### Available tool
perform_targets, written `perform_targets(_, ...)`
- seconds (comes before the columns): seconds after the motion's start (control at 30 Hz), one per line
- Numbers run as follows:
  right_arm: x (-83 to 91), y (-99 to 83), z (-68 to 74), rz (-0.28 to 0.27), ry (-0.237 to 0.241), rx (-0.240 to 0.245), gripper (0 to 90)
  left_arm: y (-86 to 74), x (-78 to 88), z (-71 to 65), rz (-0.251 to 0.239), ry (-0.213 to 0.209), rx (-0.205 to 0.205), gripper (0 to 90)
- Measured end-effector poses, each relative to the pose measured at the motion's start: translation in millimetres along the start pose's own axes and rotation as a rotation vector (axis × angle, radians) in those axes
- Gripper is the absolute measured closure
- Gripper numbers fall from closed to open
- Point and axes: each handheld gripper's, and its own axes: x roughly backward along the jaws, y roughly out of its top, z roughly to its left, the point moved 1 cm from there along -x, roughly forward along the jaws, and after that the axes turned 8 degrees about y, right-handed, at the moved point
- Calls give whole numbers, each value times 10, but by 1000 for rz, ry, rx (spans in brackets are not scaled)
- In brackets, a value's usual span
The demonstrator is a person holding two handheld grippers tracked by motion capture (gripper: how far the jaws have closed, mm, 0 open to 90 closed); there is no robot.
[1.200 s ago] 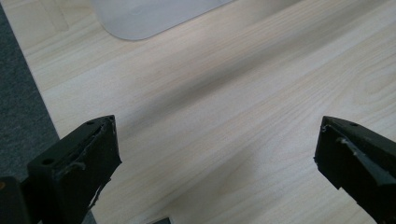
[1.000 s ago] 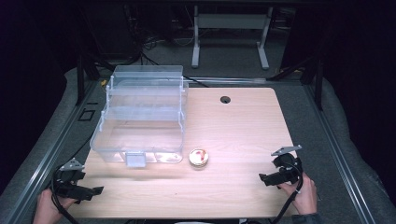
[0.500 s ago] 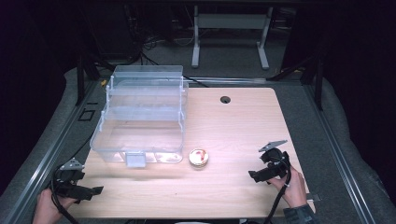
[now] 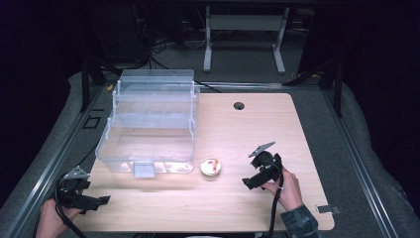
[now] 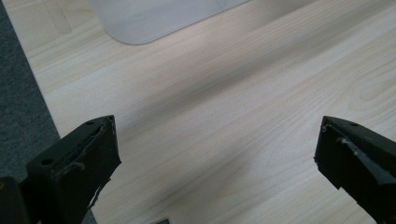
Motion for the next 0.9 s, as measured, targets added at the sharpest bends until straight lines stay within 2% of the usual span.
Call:
perform_targets(0.03,0,0,0,0,0,0,0,0,0,0,0,0,0,0)
perform_targets(0.07,-38,17,9,-32,23,8,0,1,-3,0,-1,-2,-2,0)
perform_targets(0.13,-109,75,46,-52,51,26,0,1,-15,-3,-5,0,6,0)
perform_targets(0.17,-112,107,77,-17,13,28,0,1,-18,-3,-6,-1,5,0)
perform_targets(0.2,-189,157,107,-34,31,41,0,4,-23,-2,-3,3,3,0)
perform_targets(0.27,-205,179,124,-28,23,44,0,7,-22,-1,-1,2,0,0)
perform_targets(0.33,-248,243,167,-9,16,58,0,11,-21,1,0,4,-2,0)
perform_targets(0.37,-279,324,217,34,-12,74,0,13,-18,3,0,2,-3,0)
perform_targets(0.63,-508,535,335,20,12,124,0,19,-28,-4,8,-2,-4,0)
perform_targets(0.67,-540,565,347,26,13,130,0,25,-24,5,21,-6,-10,0)
perform_targets(0.77,-654,676,369,24,30,141,0,31,-32,-2,10,-2,-5,0)
perform_targets(0.87,-698,718,376,19,27,149,0,32,-30,-1,6,-3,-3,0)
perform_targets(0.9,-765,761,396,25,19,163,0,29,-30,6,12,-5,-9,0)
